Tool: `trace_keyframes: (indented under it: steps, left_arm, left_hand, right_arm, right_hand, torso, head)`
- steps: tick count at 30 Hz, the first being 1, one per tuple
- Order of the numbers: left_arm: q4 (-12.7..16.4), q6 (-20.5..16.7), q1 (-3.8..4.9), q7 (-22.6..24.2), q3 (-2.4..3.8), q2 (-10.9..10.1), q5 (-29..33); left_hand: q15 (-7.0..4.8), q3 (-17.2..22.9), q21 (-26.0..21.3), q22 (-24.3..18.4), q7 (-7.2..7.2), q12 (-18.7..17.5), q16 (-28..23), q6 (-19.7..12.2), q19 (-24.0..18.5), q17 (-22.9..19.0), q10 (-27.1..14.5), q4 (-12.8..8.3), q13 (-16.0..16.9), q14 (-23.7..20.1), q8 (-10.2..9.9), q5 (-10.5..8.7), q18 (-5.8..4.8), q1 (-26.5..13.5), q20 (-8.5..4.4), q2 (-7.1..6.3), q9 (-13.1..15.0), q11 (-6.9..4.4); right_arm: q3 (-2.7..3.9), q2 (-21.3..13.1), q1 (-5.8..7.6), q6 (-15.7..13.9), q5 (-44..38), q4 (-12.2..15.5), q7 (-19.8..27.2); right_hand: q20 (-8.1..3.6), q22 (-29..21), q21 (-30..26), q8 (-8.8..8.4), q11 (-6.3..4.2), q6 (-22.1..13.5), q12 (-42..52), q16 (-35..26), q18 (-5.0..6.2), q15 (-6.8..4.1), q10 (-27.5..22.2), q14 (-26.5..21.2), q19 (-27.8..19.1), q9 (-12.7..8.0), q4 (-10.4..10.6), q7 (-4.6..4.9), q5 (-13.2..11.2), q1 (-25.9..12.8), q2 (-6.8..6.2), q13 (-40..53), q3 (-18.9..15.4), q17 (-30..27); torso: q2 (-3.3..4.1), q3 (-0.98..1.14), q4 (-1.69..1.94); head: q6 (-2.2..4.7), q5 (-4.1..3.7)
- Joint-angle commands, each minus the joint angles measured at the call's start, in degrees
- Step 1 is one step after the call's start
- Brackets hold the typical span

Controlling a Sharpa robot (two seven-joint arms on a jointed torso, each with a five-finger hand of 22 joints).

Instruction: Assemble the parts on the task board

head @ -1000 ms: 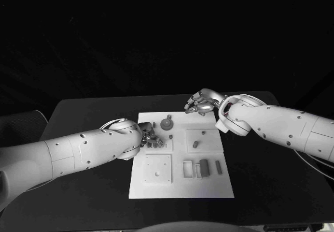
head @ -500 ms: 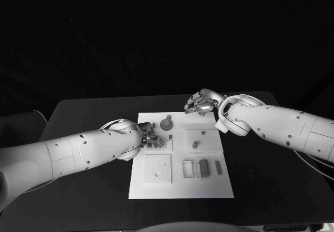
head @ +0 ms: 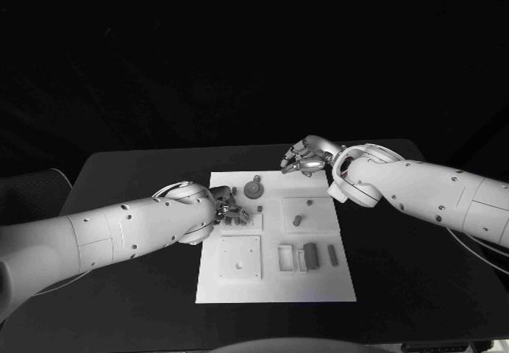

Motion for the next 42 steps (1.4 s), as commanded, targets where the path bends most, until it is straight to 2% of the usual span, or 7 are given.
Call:
trace_keyframes:
  steps: [1, 13, 24, 30, 32, 37, 42]
  left_arm:
    - [0.14, -0.52, -0.01, 0.78, 0.02, 0.09, 0.64]
    - [0.13, -2.08, -0.02, 1.92, 0.04, -0.49, 2.06]
    - [2.08, -2.21, 0.0, 2.25, 0.19, -2.99, 7.0]
    - [3.48, -2.37, 0.26, 3.39, 0.92, -4.56, 12.19]
    - [3.52, -2.07, 0.31, 3.58, 2.06, -4.67, 13.0]
    - [3.69, -1.18, 1.31, 4.4, 3.55, -5.51, 13.68]
    - [2.09, -0.21, 3.49, 5.68, 3.73, -5.81, 15.29]
  left_hand:
    - [-0.16, -0.08, -0.34, 0.89, 0.21, 0.19, 0.29, -0.12, -0.48, -0.06, -0.42, 0.05, -0.06, -0.27, 0.17, -0.36, 3.46, -0.34, -0.5, 0.16, 0.06, -0.05]
    - [-0.17, 0.03, -0.35, 0.89, 0.2, 0.2, 0.3, -0.12, -0.47, -0.08, -0.42, 0.03, -0.07, -0.27, 0.18, -0.39, 3.48, -0.26, -0.51, 0.37, 0.06, -0.06]
    - [-0.1, 0.07, -0.53, 0.84, 0.33, 0.09, 0.13, -0.48, -0.62, -0.21, -0.71, -0.17, -0.17, -0.43, 0.02, -0.42, 3.47, -0.22, -0.45, 0.37, 0.01, 0.05]
    - [1.09, 0.19, -2.15, 0.44, 1.53, -1.07, -1.15, -2.97, -2.63, -0.93, -2.95, -1.16, -1.02, -2.36, -1.06, -0.29, 2.97, -0.08, 0.14, 1.29, -0.36, 1.24]
    - [1.68, 0.34, -3.09, 0.12, 2.14, -1.83, -1.91, -4.16, -3.55, -1.39, -3.97, -1.51, -1.76, -3.31, -1.69, -0.25, 2.7, -0.03, 0.45, 1.75, -0.7, 1.85]
    - [2.4, 0.73, -4.25, -0.35, 2.85, -2.84, -3.03, -5.28, -4.28, -2.26, -4.92, -1.9, -2.9, -4.04, -2.63, -0.5, 2.49, 0.38, 0.94, 2.61, -1.21, 2.57]
    - [5.38, 3.13, -10.23, -3.74, 5.75, -9.33, -9.33, -10.34, -7.92, -5.84, -8.22, -1.39, -8.08, -6.85, -6.75, -5.0, 2.03, 1.29, 3.58, 3.93, -3.03, 5.52]
  right_arm:
    - [0.03, 0.06, -0.02, 0.68, -0.09, 0.0, 0.54]
    - [0.03, 0.01, -0.04, 0.65, -0.09, -0.05, 0.54]
    - [0.03, -0.14, -0.08, 0.6, -0.09, -0.19, 0.59]
    - [0.03, -0.29, -0.08, 0.48, -0.09, -0.6, 0.57]
    - [0.03, -0.27, -0.08, 0.49, -0.09, -0.68, 0.58]
    - [0.03, -0.24, -0.08, 0.53, -0.06, -0.83, 0.58]
    - [0.02, -0.2, -0.07, 0.58, 0.09, -1.09, 0.54]
  right_hand:
    - [0.11, 0.57, -0.39, -0.35, -0.04, -0.1, -0.21, -0.02, 0.9, -0.3, -0.27, 0.0, 0.04, 0.1, 0.1, 0.4, 0.26, -0.52, 0.17, 0.06, 0.28, -0.08]
    - [0.11, 0.57, -0.38, -0.37, -0.03, -0.11, -0.2, -0.02, 0.9, -0.29, -0.28, 0.0, 0.04, 0.12, 0.12, 0.4, 0.25, -0.56, 0.16, 0.06, 0.27, -0.08]
    - [0.11, 0.57, -0.38, -0.4, -0.03, -0.13, -0.2, -0.01, 0.9, -0.29, -0.28, 0.0, 0.04, 0.14, 0.12, 0.41, 0.25, -0.58, 0.16, 0.06, 0.27, -0.08]
    - [0.11, 0.57, -0.38, -0.41, -0.03, -0.14, -0.19, -0.01, 0.89, -0.29, -0.28, 0.0, 0.04, 0.15, 0.12, 0.41, 0.25, -0.57, 0.16, 0.07, 0.28, -0.08]
    - [0.11, 0.57, -0.38, -0.42, -0.03, -0.15, -0.19, -0.01, 0.89, -0.29, -0.28, 0.01, 0.05, 0.15, 0.11, 0.41, 0.25, -0.57, 0.16, 0.07, 0.28, -0.08]
    - [0.11, 0.57, -0.38, -0.44, -0.03, -0.17, -0.19, 0.0, 0.9, -0.29, -0.28, 0.01, 0.05, 0.16, 0.11, 0.42, 0.25, -0.56, 0.16, 0.07, 0.28, -0.08]
    - [0.1, 0.58, -0.37, -0.51, -0.01, -0.27, -0.18, 0.0, 0.9, -0.28, -0.27, 0.02, 0.06, 0.15, 0.11, 0.44, 0.25, -0.57, 0.16, 0.07, 0.28, -0.08]
  torso:
    - [-0.01, -0.01, 0.03]
    - [0.02, 0.01, -0.03]
    - [-0.02, 0.04, 0.0]
    - [-0.12, 0.01, 0.1]
    - [-0.08, 0.05, 0.05]
    - [-0.05, 0.05, 0.03]
    - [-0.06, 0.08, 0.01]
  head:
    - [-0.03, -0.01]
    - [0.07, 0.01]
    - [0.4, 0.03]
    - [0.63, 0.03]
    - [0.82, 0.13]
    - [1.37, 0.28]
    - [1.98, 0.41]
